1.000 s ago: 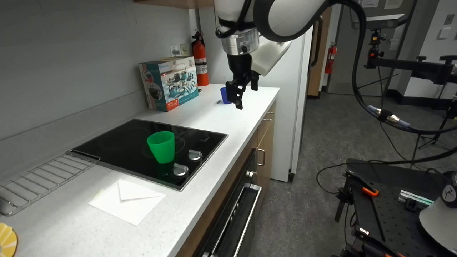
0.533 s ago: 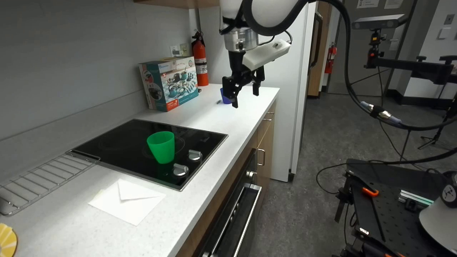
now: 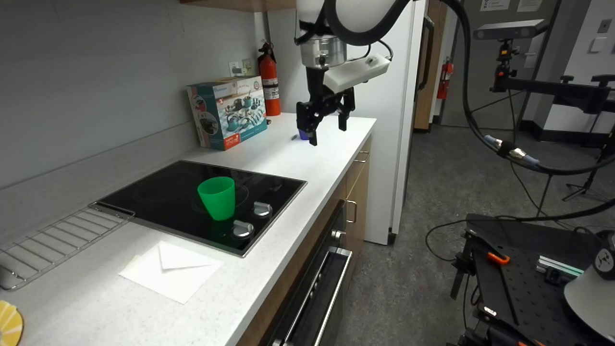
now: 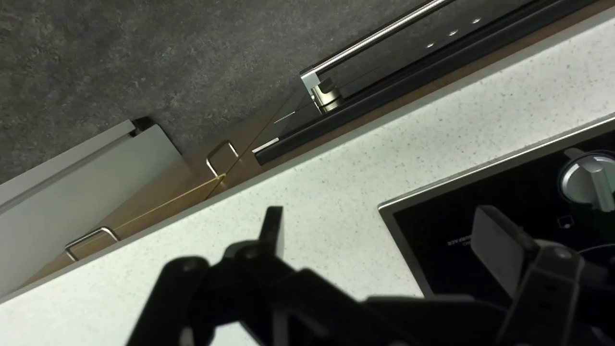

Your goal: Move the green cup to the right

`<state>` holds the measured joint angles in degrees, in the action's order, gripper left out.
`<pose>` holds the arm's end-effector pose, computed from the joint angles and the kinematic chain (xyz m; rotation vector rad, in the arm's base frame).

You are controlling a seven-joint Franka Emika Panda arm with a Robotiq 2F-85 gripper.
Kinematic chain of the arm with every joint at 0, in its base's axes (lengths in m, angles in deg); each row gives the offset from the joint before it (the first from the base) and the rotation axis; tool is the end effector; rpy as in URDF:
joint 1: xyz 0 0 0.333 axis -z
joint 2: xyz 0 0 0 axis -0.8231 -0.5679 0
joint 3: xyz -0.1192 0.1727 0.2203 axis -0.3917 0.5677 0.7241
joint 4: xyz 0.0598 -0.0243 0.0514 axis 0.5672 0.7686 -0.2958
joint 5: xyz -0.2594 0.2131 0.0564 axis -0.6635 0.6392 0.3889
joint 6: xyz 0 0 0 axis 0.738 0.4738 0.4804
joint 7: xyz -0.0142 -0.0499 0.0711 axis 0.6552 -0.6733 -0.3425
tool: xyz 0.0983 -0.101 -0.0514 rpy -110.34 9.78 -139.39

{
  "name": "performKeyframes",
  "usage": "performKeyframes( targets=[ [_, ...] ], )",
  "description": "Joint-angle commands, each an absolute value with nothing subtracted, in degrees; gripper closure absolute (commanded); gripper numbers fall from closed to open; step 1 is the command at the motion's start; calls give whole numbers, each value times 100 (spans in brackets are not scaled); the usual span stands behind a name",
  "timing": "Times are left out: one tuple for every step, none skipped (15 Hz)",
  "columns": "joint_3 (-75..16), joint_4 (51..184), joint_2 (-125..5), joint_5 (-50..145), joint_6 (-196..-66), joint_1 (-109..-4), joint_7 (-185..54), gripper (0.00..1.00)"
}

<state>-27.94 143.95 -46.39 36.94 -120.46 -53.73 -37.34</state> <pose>0.5144 -0.0551 0.3864 2.8614 -0.7502 0.1290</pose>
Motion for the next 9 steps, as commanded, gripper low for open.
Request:
performKeyframes(
  targets=[
    [-2695,14286,-4808,3701,-12225,-5505,-3458,0],
    [-2652,14168,-4903,3770,-12260,-5546,-3416,0],
    [-2623,14069,-4994,3833,-12296,-5586,-3367,0],
    [-2598,13937,-5106,3865,-12320,-5628,-3277,0],
    [-2581,13806,-5221,3848,-12360,-5668,-3177,0],
    [-2579,13700,-5324,3819,-12392,-5701,-3089,0],
    [-2594,13568,-5451,3738,-12425,-5739,-2970,0],
    [-2614,13434,-5588,3713,-12433,-5775,-2898,0],
    [-2628,13302,-5709,3709,-12410,-5804,-2875,0]
  ],
)
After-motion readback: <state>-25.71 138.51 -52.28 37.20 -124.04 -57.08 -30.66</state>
